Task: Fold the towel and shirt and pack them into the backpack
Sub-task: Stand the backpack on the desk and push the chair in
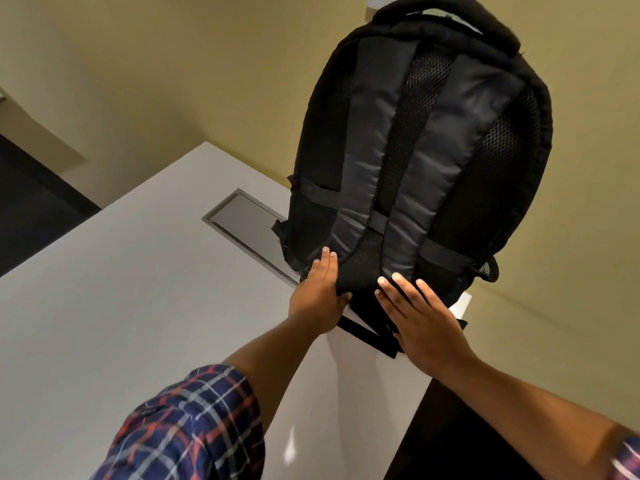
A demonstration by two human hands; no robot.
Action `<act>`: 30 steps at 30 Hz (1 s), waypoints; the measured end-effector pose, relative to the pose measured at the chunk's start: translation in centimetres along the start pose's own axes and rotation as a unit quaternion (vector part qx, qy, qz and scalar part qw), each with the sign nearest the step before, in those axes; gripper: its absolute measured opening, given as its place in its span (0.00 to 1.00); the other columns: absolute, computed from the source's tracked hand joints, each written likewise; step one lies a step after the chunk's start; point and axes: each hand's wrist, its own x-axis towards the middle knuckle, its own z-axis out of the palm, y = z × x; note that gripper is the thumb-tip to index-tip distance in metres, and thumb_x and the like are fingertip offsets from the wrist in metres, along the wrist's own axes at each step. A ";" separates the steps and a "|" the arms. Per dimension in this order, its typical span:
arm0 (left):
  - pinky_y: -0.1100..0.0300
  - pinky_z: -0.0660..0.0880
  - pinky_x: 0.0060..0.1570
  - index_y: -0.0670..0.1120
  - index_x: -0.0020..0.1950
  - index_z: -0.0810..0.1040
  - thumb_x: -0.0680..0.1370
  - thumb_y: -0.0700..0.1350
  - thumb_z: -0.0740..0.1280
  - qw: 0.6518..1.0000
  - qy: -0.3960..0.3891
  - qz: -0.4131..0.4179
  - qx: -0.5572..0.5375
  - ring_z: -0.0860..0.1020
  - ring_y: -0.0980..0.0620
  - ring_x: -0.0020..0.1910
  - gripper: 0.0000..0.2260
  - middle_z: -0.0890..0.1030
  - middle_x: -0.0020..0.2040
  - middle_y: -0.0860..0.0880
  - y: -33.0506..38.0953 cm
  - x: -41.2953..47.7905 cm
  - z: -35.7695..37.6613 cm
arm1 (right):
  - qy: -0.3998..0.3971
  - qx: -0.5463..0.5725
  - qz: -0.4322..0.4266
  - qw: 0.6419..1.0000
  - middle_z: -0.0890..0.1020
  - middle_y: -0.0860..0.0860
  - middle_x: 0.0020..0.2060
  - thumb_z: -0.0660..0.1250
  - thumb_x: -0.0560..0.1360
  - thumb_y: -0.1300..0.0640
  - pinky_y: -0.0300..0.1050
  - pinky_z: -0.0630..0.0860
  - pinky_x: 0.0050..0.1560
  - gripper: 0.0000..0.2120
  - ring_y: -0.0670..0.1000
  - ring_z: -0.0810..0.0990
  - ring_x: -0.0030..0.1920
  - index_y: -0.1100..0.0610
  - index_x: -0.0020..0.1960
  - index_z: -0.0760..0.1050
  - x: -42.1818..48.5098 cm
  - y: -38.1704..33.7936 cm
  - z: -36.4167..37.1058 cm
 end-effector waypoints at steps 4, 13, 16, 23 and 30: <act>0.47 0.55 0.76 0.50 0.80 0.40 0.80 0.50 0.65 0.999 -0.029 -0.018 0.000 0.44 0.48 0.79 0.39 0.38 0.79 0.52 -0.1 1.3 0.3 | 0.016 -0.010 -0.006 1.000 0.48 0.55 0.80 0.64 0.77 0.49 0.57 0.46 0.77 0.38 0.59 0.48 0.79 0.58 0.80 0.49 0.6 0.9 0.4; 0.49 0.52 0.76 0.50 0.79 0.38 0.80 0.53 0.64 0.999 -0.049 -0.023 0.004 0.43 0.48 0.78 0.39 0.36 0.79 0.52 0.1 1.9 -0.2 | 0.018 0.009 -0.005 1.000 0.52 0.55 0.80 0.65 0.77 0.49 0.57 0.49 0.77 0.36 0.59 0.50 0.79 0.57 0.79 0.54 0.9 1.2 0.0; 0.49 0.54 0.75 0.50 0.79 0.39 0.80 0.57 0.61 0.999 -0.042 -0.020 0.003 0.43 0.49 0.78 0.37 0.37 0.79 0.51 0.3 0.9 -0.8 | -0.001 0.016 -0.010 1.000 0.52 0.55 0.80 0.67 0.75 0.44 0.58 0.50 0.76 0.39 0.59 0.50 0.79 0.57 0.79 0.55 0.8 1.0 -0.6; 0.48 0.58 0.75 0.53 0.80 0.42 0.80 0.62 0.56 0.999 -0.027 -0.033 0.024 0.45 0.48 0.79 0.35 0.41 0.80 0.53 -0.3 -6.1 -1.4 | -0.021 0.078 0.015 0.997 0.61 0.54 0.78 0.74 0.70 0.44 0.57 0.52 0.77 0.41 0.58 0.54 0.79 0.55 0.77 0.62 0.1 -0.8 -2.2; 0.53 0.49 0.76 0.50 0.80 0.42 0.81 0.63 0.52 0.992 -0.012 -0.115 0.045 0.44 0.51 0.79 0.33 0.42 0.80 0.52 -6.8 -18.4 -0.2 | -0.034 0.111 -0.025 0.993 0.62 0.54 0.77 0.69 0.72 0.41 0.53 0.43 0.76 0.38 0.57 0.55 0.78 0.55 0.76 0.63 -2.3 -8.1 -2.4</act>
